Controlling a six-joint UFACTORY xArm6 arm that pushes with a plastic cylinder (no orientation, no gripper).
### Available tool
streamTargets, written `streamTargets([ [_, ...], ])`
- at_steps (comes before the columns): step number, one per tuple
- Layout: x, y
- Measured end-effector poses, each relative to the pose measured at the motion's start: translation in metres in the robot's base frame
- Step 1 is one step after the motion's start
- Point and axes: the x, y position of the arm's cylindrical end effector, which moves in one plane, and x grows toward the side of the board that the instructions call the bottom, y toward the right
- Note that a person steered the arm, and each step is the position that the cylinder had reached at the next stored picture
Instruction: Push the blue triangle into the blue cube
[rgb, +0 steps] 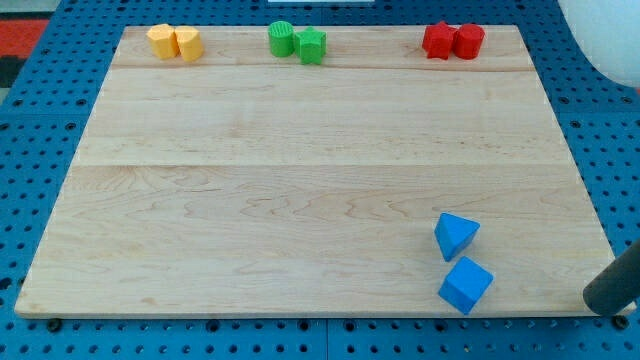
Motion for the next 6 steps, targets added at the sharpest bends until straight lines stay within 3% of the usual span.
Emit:
streamTargets([
  [2,-0.011,-0.158],
  [3,-0.049,-0.182],
  [5,-0.056,-0.127],
  [6,-0.026,-0.145],
])
